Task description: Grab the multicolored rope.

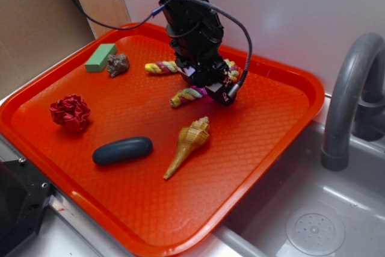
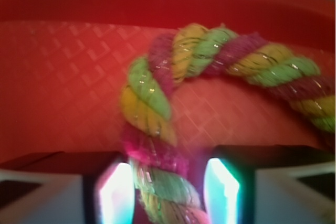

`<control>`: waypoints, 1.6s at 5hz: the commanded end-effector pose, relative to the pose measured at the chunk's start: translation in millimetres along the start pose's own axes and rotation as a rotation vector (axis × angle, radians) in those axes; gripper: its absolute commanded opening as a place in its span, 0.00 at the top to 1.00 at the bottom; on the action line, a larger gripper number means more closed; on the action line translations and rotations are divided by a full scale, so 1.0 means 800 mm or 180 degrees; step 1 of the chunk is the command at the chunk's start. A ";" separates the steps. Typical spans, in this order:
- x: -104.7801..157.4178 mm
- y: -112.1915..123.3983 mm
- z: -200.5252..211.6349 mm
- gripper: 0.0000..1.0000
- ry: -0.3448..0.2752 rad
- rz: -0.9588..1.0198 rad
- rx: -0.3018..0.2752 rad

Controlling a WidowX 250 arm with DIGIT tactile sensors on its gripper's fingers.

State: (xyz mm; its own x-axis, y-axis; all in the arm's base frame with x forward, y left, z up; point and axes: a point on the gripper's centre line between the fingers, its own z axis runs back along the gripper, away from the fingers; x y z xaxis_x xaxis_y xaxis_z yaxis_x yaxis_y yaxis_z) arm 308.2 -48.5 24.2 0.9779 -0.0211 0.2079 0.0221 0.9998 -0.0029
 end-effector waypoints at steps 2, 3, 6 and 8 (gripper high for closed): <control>-0.020 0.011 0.080 1.00 0.0303 0.0472 0.0542; -0.030 0.022 0.141 1.00 0.0220 0.0764 0.0626; -0.043 0.038 0.290 1.00 0.0004 0.1019 0.0340; -0.039 0.034 0.325 1.00 0.0018 0.1048 0.0319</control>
State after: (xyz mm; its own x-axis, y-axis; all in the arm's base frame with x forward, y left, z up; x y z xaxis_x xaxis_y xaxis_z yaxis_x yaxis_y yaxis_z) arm 223.9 -16.0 256.6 0.9455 0.2884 0.1513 -0.2986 0.9531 0.0490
